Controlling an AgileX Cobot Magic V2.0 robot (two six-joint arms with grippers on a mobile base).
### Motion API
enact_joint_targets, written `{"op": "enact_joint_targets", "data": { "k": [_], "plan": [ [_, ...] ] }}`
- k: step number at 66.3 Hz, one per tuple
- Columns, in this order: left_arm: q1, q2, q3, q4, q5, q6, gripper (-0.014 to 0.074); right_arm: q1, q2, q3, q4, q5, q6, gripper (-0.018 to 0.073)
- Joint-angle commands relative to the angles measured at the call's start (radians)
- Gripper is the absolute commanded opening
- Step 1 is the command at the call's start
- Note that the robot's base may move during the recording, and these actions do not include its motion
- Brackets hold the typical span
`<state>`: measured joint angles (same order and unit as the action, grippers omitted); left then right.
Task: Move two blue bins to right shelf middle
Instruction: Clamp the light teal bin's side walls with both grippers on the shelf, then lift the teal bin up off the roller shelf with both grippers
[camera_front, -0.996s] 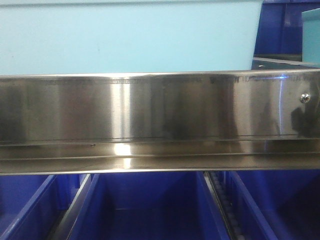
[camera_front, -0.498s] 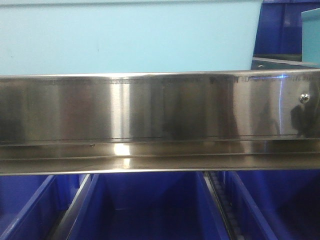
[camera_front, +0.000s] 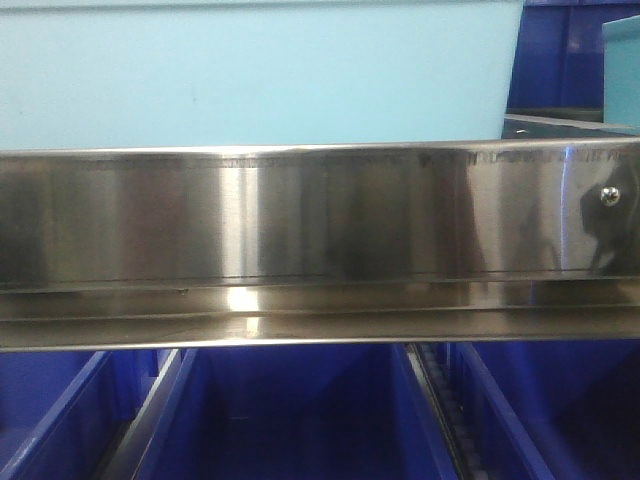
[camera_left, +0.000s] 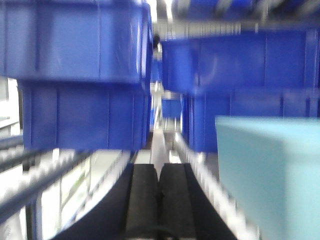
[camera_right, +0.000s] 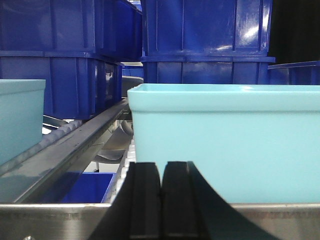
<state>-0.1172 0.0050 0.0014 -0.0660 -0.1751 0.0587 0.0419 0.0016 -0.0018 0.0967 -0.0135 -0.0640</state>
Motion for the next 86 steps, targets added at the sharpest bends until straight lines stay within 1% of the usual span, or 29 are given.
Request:
{"op": "enact_joint_targets", "data": {
  "k": [1, 4, 7, 11, 12, 16, 19, 23, 25, 28, 30, 31, 33, 34, 40, 41, 44, 48, 50, 55, 63, 67, 72, 77, 80, 86],
  "plan": [
    [0.005, -0.005, -0.001, -0.059, -0.106, 0.0, -0.0111, 0.003, -0.002, -0.027, 0.003, -0.026, -0.006, -0.0162],
    [0.005, -0.005, -0.017, -0.09, -0.102, 0.0, -0.0111, 0.003, -0.002, -0.054, 0.003, -0.026, -0.006, -0.0162],
    [0.005, -0.005, -0.057, -0.109, -0.06, 0.0, -0.0111, 0.003, -0.002, -0.089, 0.006, -0.023, 0.0, -0.0162],
    [0.005, -0.005, -0.135, -0.105, 0.025, 0.0, -0.0111, 0.003, -0.002, -0.159, 0.006, 0.004, 0.039, -0.0162],
    [0.005, -0.005, -0.155, -0.106, 0.063, 0.0, -0.0111, 0.003, -0.002, -0.177, 0.006, 0.013, 0.045, -0.0162],
    [0.005, -0.005, -0.245, -0.106, 0.161, 0.0, -0.0106, 0.003, -0.002, -0.267, 0.006, 0.067, 0.047, -0.0162],
    [0.005, 0.014, -0.314, -0.101, 0.234, 0.0, -0.008, 0.003, 0.01, -0.343, 0.006, 0.124, 0.047, -0.0162],
    [0.005, 0.041, -0.391, -0.077, 0.313, 0.0, -0.0017, 0.003, 0.049, -0.426, 0.006, 0.184, 0.047, -0.0161],
    [0.005, 0.062, -0.436, -0.064, 0.347, 0.0, 0.003, 0.003, 0.079, -0.475, 0.006, 0.212, 0.047, -0.0154],
    [0.005, 0.093, -0.494, -0.058, 0.379, 0.0, 0.0101, 0.003, 0.125, -0.538, 0.006, 0.241, 0.047, -0.0117],
    [0.005, 0.113, -0.525, -0.058, 0.402, 0.0, 0.0168, 0.003, 0.151, -0.571, 0.006, 0.254, 0.047, -0.0083],
    [0.005, 0.128, -0.546, -0.058, 0.409, 0.0, 0.0209, 0.003, 0.171, -0.595, 0.006, 0.261, 0.047, -0.005],
    [0.005, 0.149, -0.574, -0.058, 0.43, 0.0, 0.0265, 0.003, 0.196, -0.625, 0.006, 0.273, 0.047, -0.0001],
    [0.005, 0.164, -0.593, -0.058, 0.442, 0.0, 0.0305, 0.003, 0.215, -0.646, 0.006, 0.279, 0.047, 0.0041],
    [0.005, 0.223, -0.656, -0.062, 0.485, 0.0, 0.0444, 0.003, 0.29, -0.718, 0.006, 0.296, 0.047, 0.0245],
    [0.005, 0.235, -0.667, -0.064, 0.493, 0.0, 0.046, 0.003, 0.307, -0.73, 0.006, 0.296, 0.047, 0.0293],
    [0.002, 0.254, -0.683, -0.061, 0.494, 0.0, 0.0508, 0.003, 0.337, -0.749, 0.006, 0.296, 0.047, 0.0388],
    [-0.005, 0.273, -0.695, -0.09, 0.482, 0.0, 0.0552, 0.01, 0.371, -0.766, 0.006, 0.294, 0.047, 0.0533],
    [-0.014, 0.283, -0.707, -0.09, 0.489, 0.0, 0.0569, 0.021, 0.383, -0.775, 0.006, 0.284, 0.047, 0.0579],
    [-0.043, 0.313, -0.747, -0.09, 0.536, 0.0, 0.0584, 0.051, 0.413, -0.792, 0.006, 0.28, 0.047, 0.0568],
    [-0.098, 0.39, -0.847, -0.09, 0.651, 0.0, 0.0582, 0.109, 0.476, -0.845, 0.011, 0.317, 0.047, 0.0568],
    [-0.136, 0.44, -0.906, -0.088, 0.715, 0.002, 0.0582, 0.147, 0.521, -0.878, 0.011, 0.333, 0.047, 0.0568],
    [-0.182, 0.51, -0.976, -0.087, 0.781, 0.021, 0.0582, 0.199, 0.579, -0.926, 0.011, 0.371, 0.047, 0.0568],
    [-0.228, 0.598, -1.048, -0.082, 0.855, 0.042, 0.0582, 0.268, 0.656, -0.982, 0.011, 0.43, 0.047, 0.0568],
    [-0.252, 0.652, -1.078, -0.07, 0.896, 0.042, 0.0582, 0.302, 0.706, -1.013, 0.011, 0.459, 0.046, 0.0568],
    [-0.282, 0.768, -1.147, -0.061, 0.985, 0.042, 0.0582, 0.38, 0.808, -1.087, 0.011, 0.516, 0.03, 0.0568]
  ]
}}
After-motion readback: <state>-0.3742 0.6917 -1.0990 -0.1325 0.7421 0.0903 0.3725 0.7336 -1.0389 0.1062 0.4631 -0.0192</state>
